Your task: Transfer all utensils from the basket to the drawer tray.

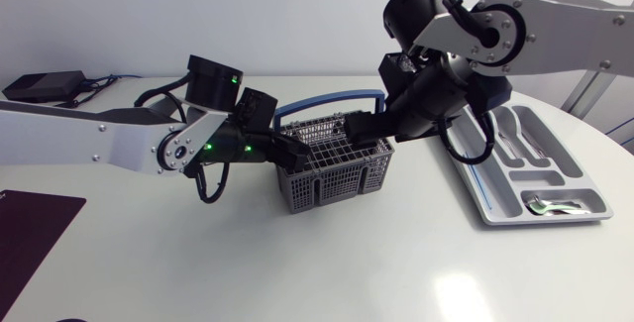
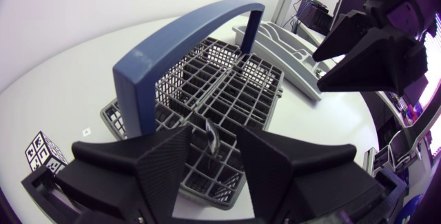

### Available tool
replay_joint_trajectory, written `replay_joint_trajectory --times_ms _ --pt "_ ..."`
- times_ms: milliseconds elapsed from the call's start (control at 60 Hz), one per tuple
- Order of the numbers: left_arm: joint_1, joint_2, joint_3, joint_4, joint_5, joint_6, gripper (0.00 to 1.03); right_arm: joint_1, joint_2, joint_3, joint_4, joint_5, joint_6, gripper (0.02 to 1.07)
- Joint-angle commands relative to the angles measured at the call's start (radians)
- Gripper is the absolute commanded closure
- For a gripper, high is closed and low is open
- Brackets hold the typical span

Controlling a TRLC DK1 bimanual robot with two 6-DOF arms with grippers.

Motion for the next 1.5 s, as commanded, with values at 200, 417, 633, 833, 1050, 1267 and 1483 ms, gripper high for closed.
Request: replay_joint_trajectory --times_ms 200,417,633,833,1050,1267,1483 --pt "-0.009 0.038 0.031 0.033 -0.006 -0.042 0.9 -0.002 -0.015 -0.037 0.023 0.0 -0.009 0.07" --pt "0.003 0.02 0.028 0.024 0.041 -0.056 1.0 -0.003 -0.019 -0.059 0.032 0.0 -0.018 0.07" --pt "0.034 -0.026 0.022 0.01 0.11 -0.093 1.0 -0.01 -0.031 -0.082 0.038 0.0 -0.03 0.07" --pt "0.055 -0.074 0.019 0.003 0.184 -0.13 1.0 -0.01 -0.055 -0.116 0.059 0.0 -0.047 0.07" --pt "0.083 -0.117 0.016 0.007 0.276 -0.185 1.0 -0.01 -0.083 -0.146 0.082 -0.036 -0.066 0.07" --pt "0.117 -0.189 -0.001 0.013 0.337 -0.222 1.0 -0.005 -0.141 -0.209 0.158 -0.109 -0.124 0.07" --pt "0.121 -0.31 -0.033 0.006 0.362 -0.231 1.0 -0.007 -0.236 -0.312 0.297 -0.134 -0.228 0.07"
